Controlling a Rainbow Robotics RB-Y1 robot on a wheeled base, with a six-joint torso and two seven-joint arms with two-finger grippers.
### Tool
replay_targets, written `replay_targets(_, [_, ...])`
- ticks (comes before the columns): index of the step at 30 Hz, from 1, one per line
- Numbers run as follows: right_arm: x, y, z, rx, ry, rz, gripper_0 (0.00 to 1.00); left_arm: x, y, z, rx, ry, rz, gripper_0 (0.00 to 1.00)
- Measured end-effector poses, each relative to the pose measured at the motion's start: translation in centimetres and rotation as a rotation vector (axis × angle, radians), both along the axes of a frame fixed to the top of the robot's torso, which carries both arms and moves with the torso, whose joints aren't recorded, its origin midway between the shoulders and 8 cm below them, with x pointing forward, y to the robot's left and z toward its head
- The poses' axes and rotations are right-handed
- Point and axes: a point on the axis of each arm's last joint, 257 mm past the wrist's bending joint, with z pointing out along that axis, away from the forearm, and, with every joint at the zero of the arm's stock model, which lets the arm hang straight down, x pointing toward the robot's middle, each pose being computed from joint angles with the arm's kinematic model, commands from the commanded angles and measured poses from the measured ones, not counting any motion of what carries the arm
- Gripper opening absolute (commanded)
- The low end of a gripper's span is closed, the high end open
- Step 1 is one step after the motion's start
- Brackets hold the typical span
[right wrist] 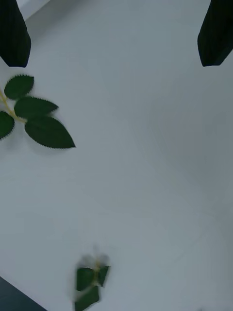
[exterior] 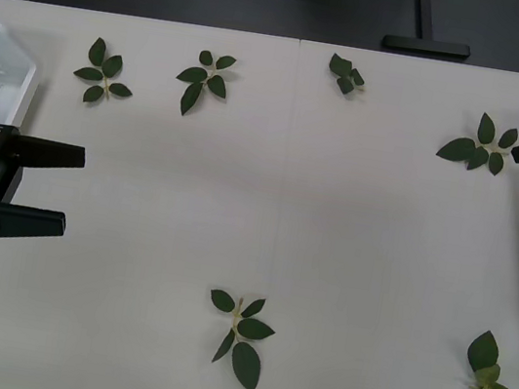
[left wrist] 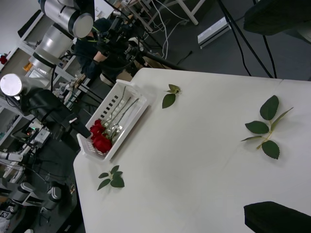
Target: Place the red flowers into the right box and the blue flowers into the left box. If a person shows an open palm, hand one flower to the person first, then continue sorting.
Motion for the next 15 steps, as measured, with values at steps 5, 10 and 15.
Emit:
replay_targets(5, [-1.8,4.4,1.8,-0.051,-0.106,0.242,1.0,0.0,0.0,0.0,0.0,0.0,0.0,1.0])
replay_targets(10, [-4.9,8.8,1.9,-0.068,-0.188,0.383,1.0,0.0,0.0,0.0,0.0,0.0,0.0,1.0])
replay_targets(15, [-8.4,11.7,-0.1,-0.054,-0.199,0.471,1.0,0.0,0.0,0.0,0.0,0.0,0.0,1.0])
